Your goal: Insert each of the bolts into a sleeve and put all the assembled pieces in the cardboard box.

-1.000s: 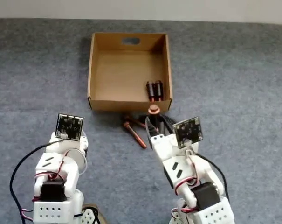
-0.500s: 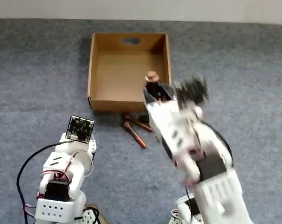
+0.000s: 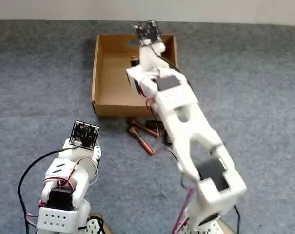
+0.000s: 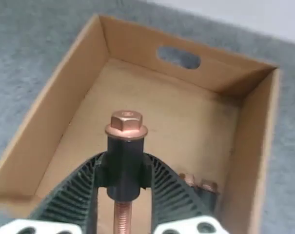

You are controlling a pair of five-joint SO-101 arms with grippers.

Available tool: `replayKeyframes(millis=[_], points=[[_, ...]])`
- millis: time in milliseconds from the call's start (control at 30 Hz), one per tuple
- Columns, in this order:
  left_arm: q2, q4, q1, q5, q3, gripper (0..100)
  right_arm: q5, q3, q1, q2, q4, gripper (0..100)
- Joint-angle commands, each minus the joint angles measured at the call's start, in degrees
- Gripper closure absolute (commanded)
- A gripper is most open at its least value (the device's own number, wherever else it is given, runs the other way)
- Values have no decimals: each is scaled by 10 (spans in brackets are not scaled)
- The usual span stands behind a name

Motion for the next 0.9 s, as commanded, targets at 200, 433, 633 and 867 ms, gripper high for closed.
replayKeyframes(millis=[200, 433, 633, 867], points=[[0, 7, 11, 2, 10, 989, -68, -303, 28, 219, 197, 992], [0, 7, 11, 2, 10, 989, -68, -495, 33, 355, 334, 992], [0, 7, 11, 2, 10, 989, -71, -611, 33, 451, 415, 992], [0, 7, 11, 2, 10, 988, -72, -699, 44, 534, 447, 992]])
